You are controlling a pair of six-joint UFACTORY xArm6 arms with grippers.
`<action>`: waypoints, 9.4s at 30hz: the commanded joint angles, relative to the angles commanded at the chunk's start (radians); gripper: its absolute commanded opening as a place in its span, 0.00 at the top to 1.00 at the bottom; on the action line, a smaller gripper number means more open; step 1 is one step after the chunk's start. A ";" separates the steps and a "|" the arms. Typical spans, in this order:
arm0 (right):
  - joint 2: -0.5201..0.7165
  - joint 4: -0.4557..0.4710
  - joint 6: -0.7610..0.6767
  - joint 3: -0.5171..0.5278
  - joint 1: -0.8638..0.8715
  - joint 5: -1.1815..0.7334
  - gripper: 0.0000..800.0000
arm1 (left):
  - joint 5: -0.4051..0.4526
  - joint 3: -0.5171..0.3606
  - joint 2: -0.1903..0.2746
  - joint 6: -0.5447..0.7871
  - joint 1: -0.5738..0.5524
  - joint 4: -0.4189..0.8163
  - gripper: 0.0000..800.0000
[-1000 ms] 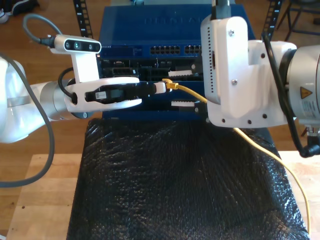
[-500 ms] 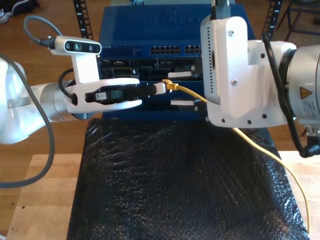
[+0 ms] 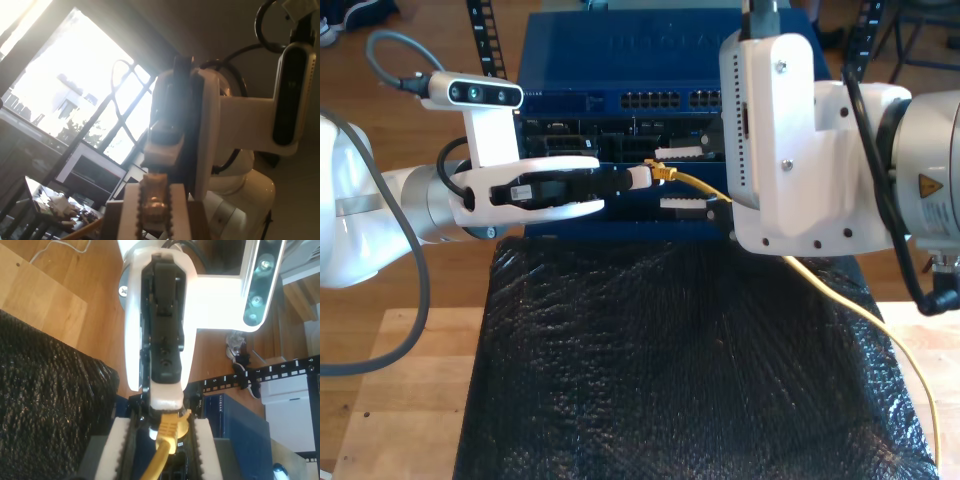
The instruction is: Grab the cable and plug it in
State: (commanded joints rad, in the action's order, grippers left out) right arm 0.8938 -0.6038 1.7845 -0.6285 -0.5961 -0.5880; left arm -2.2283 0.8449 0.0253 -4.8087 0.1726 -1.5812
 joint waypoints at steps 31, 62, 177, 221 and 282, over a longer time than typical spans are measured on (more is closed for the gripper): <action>0.006 0.000 0.002 0.000 -0.003 0.005 0.66 | -0.005 0.000 -0.002 0.000 -0.005 0.002 0.98; 0.014 0.000 0.002 0.000 -0.012 0.005 0.66 | -0.025 -0.003 0.000 -0.002 -0.017 0.002 0.98; -0.206 0.011 -0.114 -0.068 0.310 -0.143 1.00 | 0.157 0.318 0.048 -0.014 0.221 0.440 0.00; -0.516 0.253 -0.244 -0.117 0.470 -0.255 1.00 | 0.296 -0.075 0.368 1.217 0.859 1.522 0.00; -0.592 0.245 -0.247 -0.092 0.402 0.046 1.00 | 1.134 -0.733 0.486 1.591 1.204 1.682 0.00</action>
State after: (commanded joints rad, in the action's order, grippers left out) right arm 0.3015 -0.3583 1.5374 -0.7206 -0.1941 -0.5420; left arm -1.0944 0.1114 0.5117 -3.2175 1.3771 0.1005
